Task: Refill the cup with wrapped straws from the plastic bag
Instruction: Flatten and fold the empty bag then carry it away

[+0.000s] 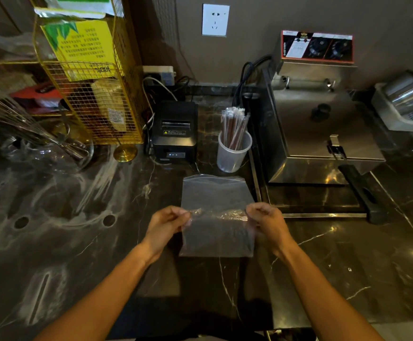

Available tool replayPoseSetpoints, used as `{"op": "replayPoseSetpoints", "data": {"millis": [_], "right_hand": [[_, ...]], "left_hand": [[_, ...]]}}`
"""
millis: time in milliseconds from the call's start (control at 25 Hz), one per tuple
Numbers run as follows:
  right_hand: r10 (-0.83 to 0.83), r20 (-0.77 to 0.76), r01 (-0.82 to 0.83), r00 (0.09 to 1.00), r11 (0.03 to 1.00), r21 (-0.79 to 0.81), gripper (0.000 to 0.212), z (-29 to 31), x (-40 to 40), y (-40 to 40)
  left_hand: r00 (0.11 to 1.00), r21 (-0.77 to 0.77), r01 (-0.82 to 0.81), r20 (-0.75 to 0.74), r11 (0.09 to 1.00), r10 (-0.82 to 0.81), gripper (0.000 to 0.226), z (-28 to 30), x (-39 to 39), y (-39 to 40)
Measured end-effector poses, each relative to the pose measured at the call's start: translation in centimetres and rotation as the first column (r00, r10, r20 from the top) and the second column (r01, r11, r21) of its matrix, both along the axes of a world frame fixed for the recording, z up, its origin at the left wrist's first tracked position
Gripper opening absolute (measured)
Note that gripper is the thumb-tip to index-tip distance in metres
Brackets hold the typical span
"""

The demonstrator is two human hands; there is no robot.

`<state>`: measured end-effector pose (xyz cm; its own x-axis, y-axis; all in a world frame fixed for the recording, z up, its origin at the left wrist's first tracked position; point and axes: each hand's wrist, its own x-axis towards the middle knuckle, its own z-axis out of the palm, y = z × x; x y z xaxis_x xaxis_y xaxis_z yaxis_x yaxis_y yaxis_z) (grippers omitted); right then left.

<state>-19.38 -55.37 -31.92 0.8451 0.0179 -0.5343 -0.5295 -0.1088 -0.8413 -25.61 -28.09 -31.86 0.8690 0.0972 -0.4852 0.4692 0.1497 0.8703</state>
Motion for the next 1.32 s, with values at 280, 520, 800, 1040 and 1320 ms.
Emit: {"op": "replayPoseSetpoints", "data": {"millis": [280,520,800,1040,1320], "right_hand": [[0.374,0.068,-0.36,0.925,0.92,-0.153,0.076,3.2,1.0,-1.1],[0.501,0.173,-0.308,0.848,0.731,-0.609,0.021,4.8,1.0,0.0],[0.281,0.25,-0.229,0.927,0.949,-0.219,0.011,6.1,0.8,-1.3],[0.143,0.094,-0.156,0.985,0.975,0.158,0.019,6.4,0.4,-2.1],[0.584,0.003,-0.584,0.812,0.811,-0.048,0.034,6.6,-0.2,-2.8]], "left_hand": [[0.949,0.357,0.263,0.072,0.896,-0.307,0.075,2.0,1.7,0.8],[0.893,0.672,0.184,0.19,0.718,-0.408,0.015,3.1,2.3,1.2],[0.95,0.231,0.117,0.257,0.966,-0.176,0.029,4.3,2.7,1.6],[0.955,-0.034,0.283,0.102,0.959,-0.278,0.037,2.9,1.8,1.0],[0.89,0.125,0.417,0.147,0.9,-0.432,0.032,4.7,2.5,0.7]]}}
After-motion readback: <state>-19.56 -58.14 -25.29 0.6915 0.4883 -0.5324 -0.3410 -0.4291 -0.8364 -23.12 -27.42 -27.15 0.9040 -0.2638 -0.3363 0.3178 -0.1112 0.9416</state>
